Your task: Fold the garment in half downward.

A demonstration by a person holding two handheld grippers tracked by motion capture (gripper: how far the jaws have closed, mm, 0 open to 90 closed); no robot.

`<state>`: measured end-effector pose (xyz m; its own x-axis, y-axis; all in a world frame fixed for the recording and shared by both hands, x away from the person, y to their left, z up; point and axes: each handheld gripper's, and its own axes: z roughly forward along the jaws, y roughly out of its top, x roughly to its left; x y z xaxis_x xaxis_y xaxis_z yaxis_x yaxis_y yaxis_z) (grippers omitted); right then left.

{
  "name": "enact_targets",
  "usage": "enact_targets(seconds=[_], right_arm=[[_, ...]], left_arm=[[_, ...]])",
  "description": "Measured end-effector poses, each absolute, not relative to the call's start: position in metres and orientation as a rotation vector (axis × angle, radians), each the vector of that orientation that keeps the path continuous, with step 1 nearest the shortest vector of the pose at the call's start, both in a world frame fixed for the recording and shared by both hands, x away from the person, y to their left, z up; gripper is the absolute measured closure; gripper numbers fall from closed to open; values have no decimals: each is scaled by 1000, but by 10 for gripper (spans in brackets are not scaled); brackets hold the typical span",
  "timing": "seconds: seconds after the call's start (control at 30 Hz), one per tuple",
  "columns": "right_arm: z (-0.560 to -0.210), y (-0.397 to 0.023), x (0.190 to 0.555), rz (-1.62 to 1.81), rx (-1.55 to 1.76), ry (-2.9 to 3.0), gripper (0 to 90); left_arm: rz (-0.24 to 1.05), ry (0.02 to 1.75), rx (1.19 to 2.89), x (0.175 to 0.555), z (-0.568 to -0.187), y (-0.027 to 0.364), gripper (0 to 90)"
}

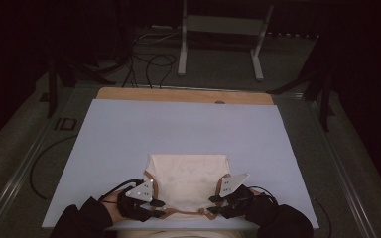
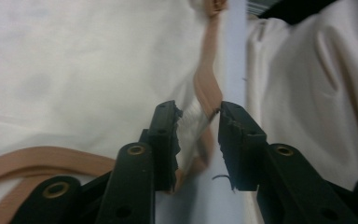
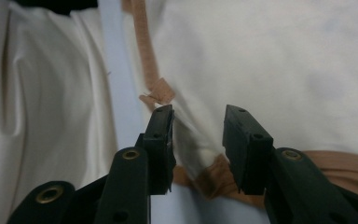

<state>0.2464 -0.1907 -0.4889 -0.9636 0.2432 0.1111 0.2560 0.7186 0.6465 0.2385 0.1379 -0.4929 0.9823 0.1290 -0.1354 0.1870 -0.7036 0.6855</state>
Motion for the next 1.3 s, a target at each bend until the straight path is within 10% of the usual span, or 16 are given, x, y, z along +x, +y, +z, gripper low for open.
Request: enact_targets(seconds=[0.67,1.3], right_arm=[[-504,-186,229,-994,-340,-2827,671],[-473,-203,251,-1289,-546,-2795,140]], left_arm=[[-110,233,2325,228,-498,149,411],[1,322,2274,239,-483,152,28]])
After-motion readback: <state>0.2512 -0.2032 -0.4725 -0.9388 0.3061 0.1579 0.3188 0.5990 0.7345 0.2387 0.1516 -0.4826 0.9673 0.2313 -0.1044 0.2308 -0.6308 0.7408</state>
